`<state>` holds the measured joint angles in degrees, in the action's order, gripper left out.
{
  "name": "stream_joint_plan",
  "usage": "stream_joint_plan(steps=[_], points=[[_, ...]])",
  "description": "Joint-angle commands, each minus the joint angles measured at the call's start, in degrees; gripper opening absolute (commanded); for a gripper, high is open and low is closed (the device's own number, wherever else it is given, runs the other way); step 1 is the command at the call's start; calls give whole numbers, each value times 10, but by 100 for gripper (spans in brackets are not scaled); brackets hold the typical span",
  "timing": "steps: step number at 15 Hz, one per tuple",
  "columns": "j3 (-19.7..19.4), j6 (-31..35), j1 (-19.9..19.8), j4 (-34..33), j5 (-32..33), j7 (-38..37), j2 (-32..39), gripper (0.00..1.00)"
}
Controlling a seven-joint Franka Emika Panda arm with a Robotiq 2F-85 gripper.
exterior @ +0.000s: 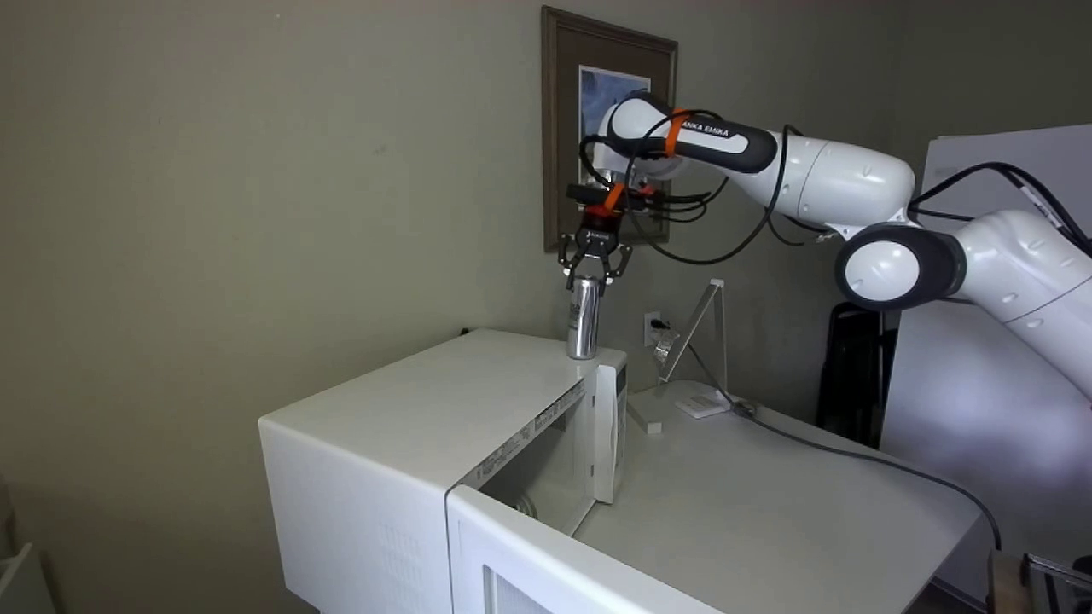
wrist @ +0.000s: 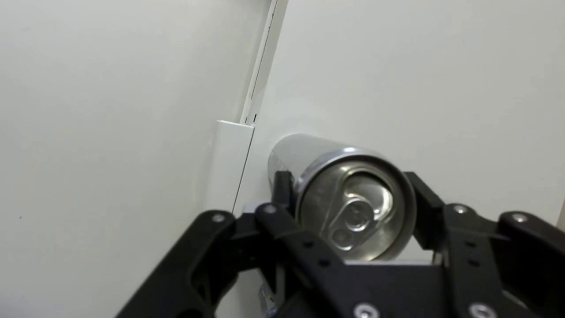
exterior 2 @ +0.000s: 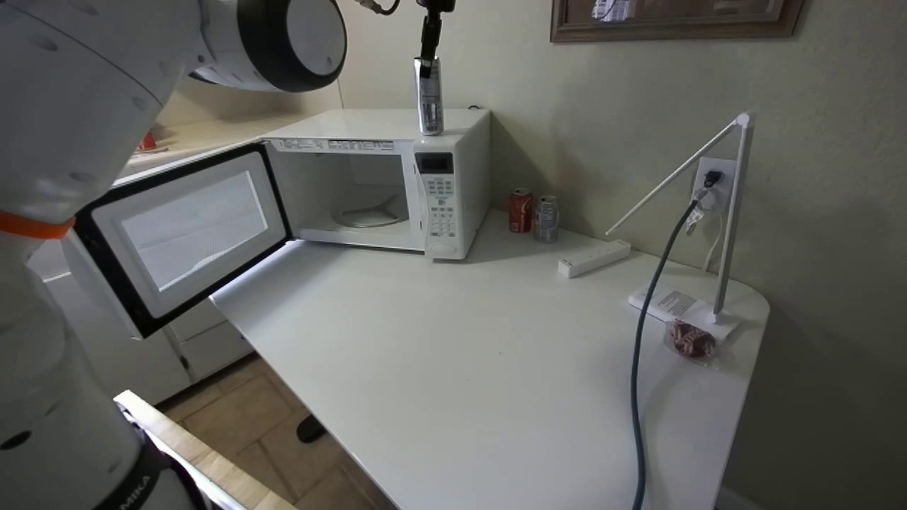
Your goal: Put the can on the microwave
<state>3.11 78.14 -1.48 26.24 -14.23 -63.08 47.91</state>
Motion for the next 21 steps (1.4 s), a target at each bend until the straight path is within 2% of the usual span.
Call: stream_joint_plan(steps=[1,2,3,4,11,15,21], points=[[4,-12,-1,-14,-3,-17,8,69],[4,-9,-1,-10,-2,-17,6,84],[4,-9,0,-9,-1,-17,6,95],[4,-8,1,-9,-1,-16,6,99],[11,-7,3,-7,-4,7,-1,100],[37,3,8,4,-15,106,-23,100],[42,-46,33,12,1,237,-61,100]])
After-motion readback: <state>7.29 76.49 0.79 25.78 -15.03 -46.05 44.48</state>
